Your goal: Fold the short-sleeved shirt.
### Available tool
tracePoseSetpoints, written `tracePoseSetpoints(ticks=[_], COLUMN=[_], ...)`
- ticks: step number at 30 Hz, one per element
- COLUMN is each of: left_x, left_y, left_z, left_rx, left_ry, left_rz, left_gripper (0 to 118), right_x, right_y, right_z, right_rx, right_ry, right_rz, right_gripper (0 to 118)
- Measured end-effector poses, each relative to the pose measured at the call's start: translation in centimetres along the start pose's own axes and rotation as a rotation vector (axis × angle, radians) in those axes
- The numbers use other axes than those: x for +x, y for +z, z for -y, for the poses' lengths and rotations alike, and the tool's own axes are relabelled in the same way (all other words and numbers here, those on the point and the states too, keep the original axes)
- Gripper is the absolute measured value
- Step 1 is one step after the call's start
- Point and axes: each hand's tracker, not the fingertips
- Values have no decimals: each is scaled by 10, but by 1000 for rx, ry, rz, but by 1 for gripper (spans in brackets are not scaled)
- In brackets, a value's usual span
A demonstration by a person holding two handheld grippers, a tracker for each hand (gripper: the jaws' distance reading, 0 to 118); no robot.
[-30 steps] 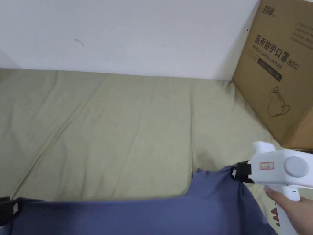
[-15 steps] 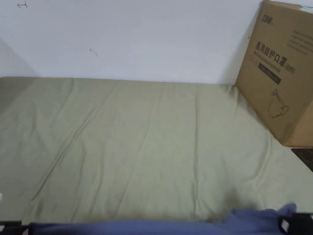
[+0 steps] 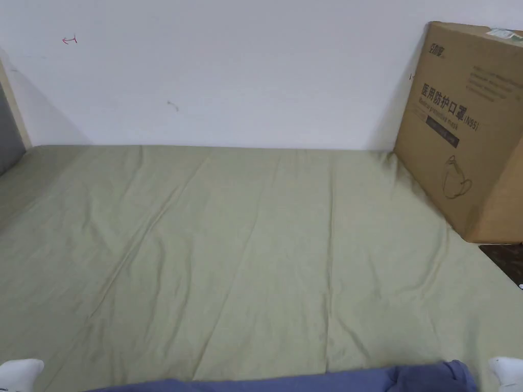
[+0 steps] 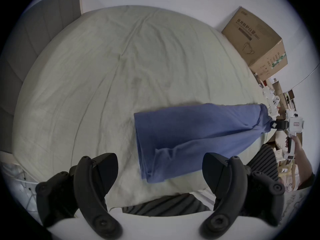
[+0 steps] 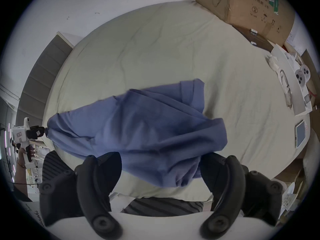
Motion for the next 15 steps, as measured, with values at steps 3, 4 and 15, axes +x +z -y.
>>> tracePoseSetpoints(ticks=[3,4,15], left_x=[9,16,86], left_y=[30,42,104], left_z=[5,6,16], left_rx=[113,194,1047], left_ry=[46,47,-76], left_rz=[53,53,-120], left_gripper=[104,104,13], right_x=[-18,-24,-128], right_y=[23,33,92], right_z=[0,2,46], right_rx=[108,178,1214], right_ry=[27,37,100], right_rz=[-21,-31,58], right_gripper=[96,96,5])
